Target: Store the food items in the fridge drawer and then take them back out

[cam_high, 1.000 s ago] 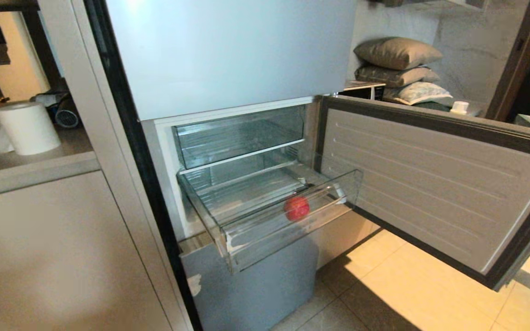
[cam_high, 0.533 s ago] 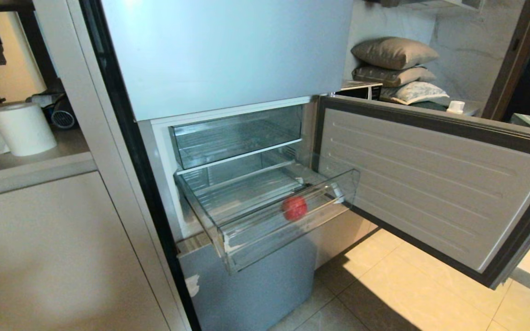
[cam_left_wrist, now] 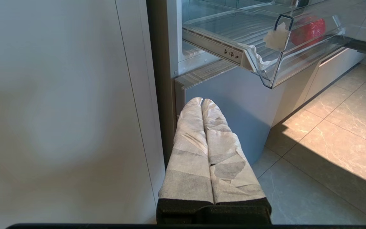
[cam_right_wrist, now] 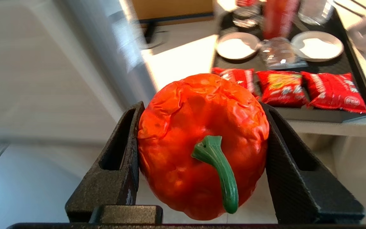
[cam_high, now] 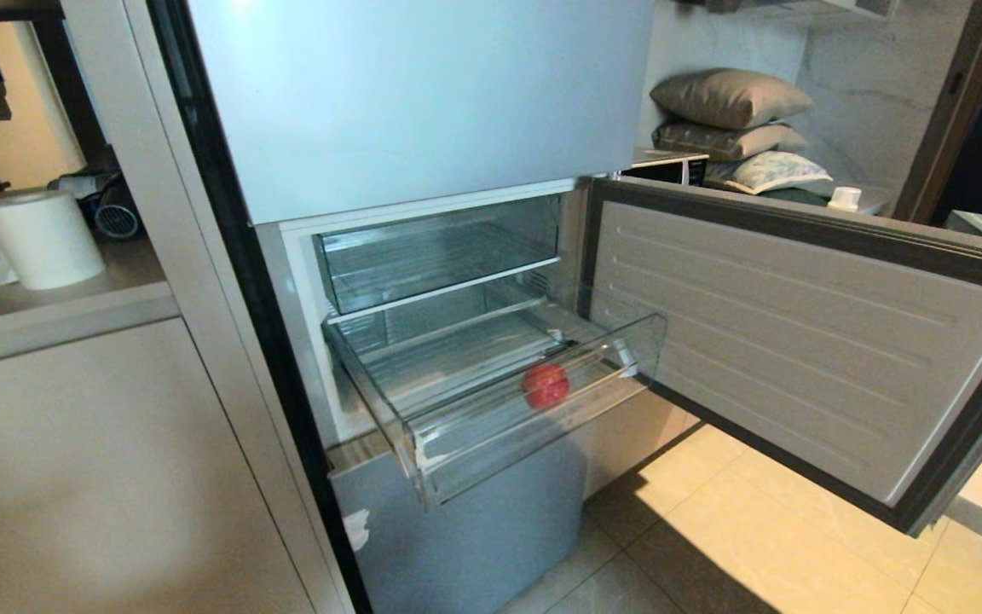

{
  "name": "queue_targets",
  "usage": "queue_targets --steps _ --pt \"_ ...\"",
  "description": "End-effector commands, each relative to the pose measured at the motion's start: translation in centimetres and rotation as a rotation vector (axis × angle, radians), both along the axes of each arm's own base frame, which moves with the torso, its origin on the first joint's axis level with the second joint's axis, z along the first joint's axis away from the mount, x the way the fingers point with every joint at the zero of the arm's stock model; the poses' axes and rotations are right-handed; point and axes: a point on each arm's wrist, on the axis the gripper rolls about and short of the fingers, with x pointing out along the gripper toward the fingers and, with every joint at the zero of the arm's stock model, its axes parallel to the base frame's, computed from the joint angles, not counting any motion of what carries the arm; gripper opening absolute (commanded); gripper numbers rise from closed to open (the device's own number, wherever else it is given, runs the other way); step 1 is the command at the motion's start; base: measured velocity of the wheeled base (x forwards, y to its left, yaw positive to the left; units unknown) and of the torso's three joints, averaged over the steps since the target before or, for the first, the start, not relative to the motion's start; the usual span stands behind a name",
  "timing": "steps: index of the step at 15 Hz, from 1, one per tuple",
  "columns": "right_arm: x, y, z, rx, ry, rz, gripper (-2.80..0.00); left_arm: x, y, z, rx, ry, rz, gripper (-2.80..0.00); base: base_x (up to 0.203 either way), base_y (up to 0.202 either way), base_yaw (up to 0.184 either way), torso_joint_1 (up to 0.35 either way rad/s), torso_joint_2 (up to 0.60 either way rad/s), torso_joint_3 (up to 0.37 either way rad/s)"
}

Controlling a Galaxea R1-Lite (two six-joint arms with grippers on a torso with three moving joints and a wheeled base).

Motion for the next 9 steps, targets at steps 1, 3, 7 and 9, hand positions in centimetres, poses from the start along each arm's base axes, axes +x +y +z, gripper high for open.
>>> queue_targets --steps 1,3,7,9 --pt "4.5 -5.6 -1.3 0.111 0.112 -0.102 -2.8 0.0 0.0 0.0 0.001 0.002 0.0 -2.8 0.0 0.0 0.0 0.0 0.0 0.0" --pt "6.0 -9.2 -1.4 0.12 0.098 -0.163 -2.8 0.0 0.0 0.0 0.0 0.002 0.0 -2.8 0.0 0.0 0.0 0.0 0.0 0.0" --pt "8.2 -17.7 -2.7 0.103 0.099 -0.282 -2.8 0.0 0.0 0.0 0.001 0.002 0.0 -2.8 0.0 0.0 0.0 0.0 0.0 0.0" --pt "8.7 -21.9 -3.9 0.112 0.103 -0.322 -2.8 0.0 0.0 0.0 0.0 0.002 0.0 -2.8 0.0 0.0 0.0 0.0 0.0 0.0"
